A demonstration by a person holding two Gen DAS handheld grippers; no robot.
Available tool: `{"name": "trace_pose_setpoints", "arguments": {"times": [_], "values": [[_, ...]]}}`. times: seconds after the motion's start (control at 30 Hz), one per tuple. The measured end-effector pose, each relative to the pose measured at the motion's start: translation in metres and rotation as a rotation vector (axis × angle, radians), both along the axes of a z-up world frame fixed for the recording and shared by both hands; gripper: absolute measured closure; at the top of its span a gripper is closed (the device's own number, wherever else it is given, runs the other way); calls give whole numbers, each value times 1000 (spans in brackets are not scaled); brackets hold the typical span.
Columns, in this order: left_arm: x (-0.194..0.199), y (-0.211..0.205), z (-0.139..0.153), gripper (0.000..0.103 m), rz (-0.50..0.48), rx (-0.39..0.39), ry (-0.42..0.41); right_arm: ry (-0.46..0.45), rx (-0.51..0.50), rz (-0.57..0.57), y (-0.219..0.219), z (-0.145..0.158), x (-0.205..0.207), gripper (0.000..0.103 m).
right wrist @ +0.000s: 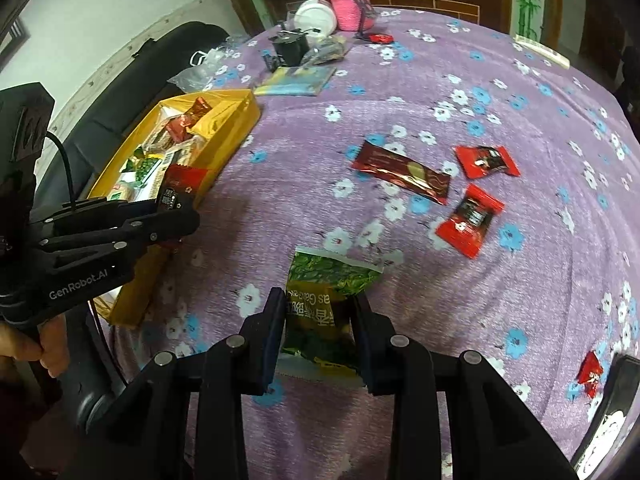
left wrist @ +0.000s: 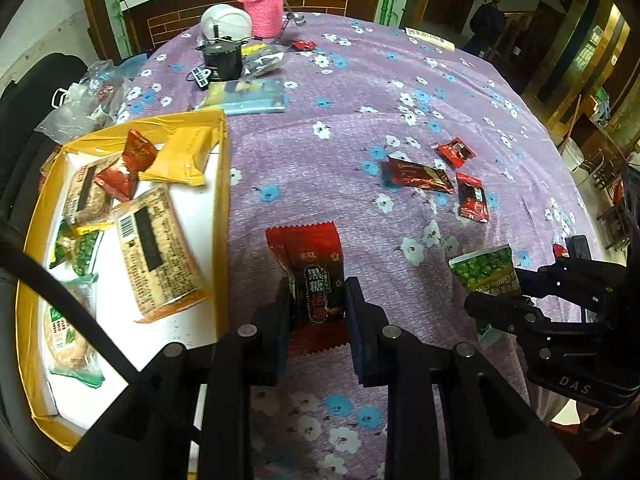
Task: Organize snacks
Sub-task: 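Carry the red candy and green pea bag over the tray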
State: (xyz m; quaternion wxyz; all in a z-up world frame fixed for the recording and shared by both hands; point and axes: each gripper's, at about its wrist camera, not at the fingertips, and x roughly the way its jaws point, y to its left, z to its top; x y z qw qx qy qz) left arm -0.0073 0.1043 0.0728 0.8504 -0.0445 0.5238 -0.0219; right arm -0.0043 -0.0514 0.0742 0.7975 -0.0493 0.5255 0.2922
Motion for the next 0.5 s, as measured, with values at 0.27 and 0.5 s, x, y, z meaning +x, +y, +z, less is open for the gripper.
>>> {"name": "trace_pose_setpoints", "arguments": {"times": [0.27,0.5], "values": [[-12,38,8,76,93,-57,-11,-14,8,56,26,6,-4,71],[-30,87,9,76,218,-96,-8,-22,14,106,48,10,-9,71]]}}
